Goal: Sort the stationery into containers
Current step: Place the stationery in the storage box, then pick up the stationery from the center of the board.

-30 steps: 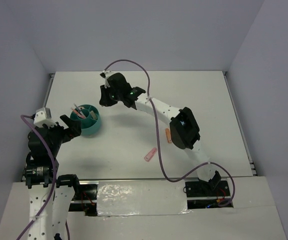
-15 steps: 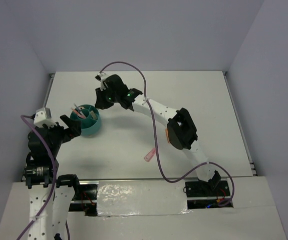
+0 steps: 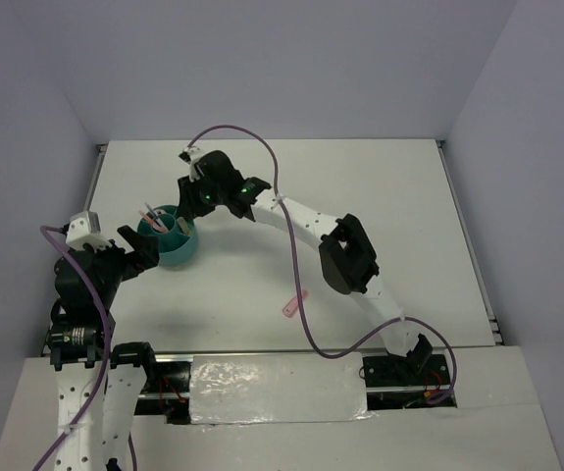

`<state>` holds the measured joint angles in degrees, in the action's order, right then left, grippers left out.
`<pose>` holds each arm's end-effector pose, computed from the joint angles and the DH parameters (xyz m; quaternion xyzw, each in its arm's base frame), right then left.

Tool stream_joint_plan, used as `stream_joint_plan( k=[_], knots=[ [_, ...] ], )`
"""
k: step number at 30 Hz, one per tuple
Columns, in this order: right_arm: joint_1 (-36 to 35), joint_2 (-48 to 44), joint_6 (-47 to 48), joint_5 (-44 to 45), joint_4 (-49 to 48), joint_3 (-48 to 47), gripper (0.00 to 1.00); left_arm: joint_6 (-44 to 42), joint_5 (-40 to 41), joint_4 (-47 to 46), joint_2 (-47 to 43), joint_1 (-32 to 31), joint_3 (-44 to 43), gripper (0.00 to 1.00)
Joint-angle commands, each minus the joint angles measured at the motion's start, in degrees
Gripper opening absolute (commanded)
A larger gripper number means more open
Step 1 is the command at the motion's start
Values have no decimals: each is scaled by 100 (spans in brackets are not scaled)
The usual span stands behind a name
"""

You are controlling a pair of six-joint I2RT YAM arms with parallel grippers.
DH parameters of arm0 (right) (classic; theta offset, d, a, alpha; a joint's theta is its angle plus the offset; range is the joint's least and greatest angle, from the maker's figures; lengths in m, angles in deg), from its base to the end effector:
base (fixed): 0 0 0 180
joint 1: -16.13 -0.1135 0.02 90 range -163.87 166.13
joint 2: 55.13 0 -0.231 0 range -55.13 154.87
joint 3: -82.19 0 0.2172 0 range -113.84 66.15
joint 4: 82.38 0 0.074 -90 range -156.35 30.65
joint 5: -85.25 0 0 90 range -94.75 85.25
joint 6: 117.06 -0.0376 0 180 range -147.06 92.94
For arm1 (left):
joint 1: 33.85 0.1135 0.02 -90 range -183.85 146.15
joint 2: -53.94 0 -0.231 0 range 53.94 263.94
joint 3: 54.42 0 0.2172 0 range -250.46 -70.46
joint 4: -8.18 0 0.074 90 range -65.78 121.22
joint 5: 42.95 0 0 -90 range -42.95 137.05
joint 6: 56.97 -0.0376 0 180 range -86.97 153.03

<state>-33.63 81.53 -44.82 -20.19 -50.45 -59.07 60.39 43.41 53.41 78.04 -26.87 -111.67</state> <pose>0.3169 0.3900 0.2388 -0.3005 0.7944 0.3818 0.3647 0.0996 0.0098 0.3033 -0.2104 0.7485 -0.1355 0.6142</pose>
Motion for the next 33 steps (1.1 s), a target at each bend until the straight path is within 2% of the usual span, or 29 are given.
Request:
stream_joint_plan(
  k=[1,3,5,6,7,8,9,12,15,16,18,19,21,24,26,30,33],
  knots=[
    [-52,-42,-43,85,-123,-257,40,16,48,-186,-72,31,-98,99],
    [-17,-559,-26,400,-166,32,40,24,39,-194,-46,31,-98,99],
    [45,-1200,-34,585,-683,1084,43,24,39,-186,7,40,-98,99],
    [106,-1943,-52,699,-859,1462,45,24,39,-186,33,31,-115,99],
    [237,-2307,-148,822,-1035,2171,49,24,39,-168,60,31,-106,99],
    [317,-2676,-201,1041,-993,2491,51,33,74,-159,69,31,-115,99],
    [370,-3306,-245,1548,-888,2747,56,33,100,-142,60,31,-115,99],
    [625,-4205,-255,2236,-28,3661,61,51,118,-142,69,31,-115,99],
    [660,-4604,-385,2737,1123,4453,62,7,-92,-220,113,31,-89,99],
    [617,-4665,-769,3061,1543,4890,62,-2,-128,-229,121,31,-80,99],
    [494,-4885,-1602,3546,1767,5410,62,-11,-172,-256,121,31,-62,99],
    [406,-4981,-1869,3948,1802,5961,63,-11,-181,-265,113,31,-62,99],
    [309,-5298,-2596,4066,1680,6482,65,-37,-294,-308,130,31,-45,99],
    [309,-5667,-3083,4136,1232,7405,66,-63,-418,-335,174,22,-27,99],
    [413,-5721,-2805,4339,951,7495,66,-90,-471,-344,209,14,-36,99],
    [1247,-5405,-1313,3750,660,7137,65,-81,-471,-326,306,-135,-36,99],
    [1643,-5098,-697,3540,652,6829,65,-64,-401,-291,315,-285,-45,99]
  ],
)
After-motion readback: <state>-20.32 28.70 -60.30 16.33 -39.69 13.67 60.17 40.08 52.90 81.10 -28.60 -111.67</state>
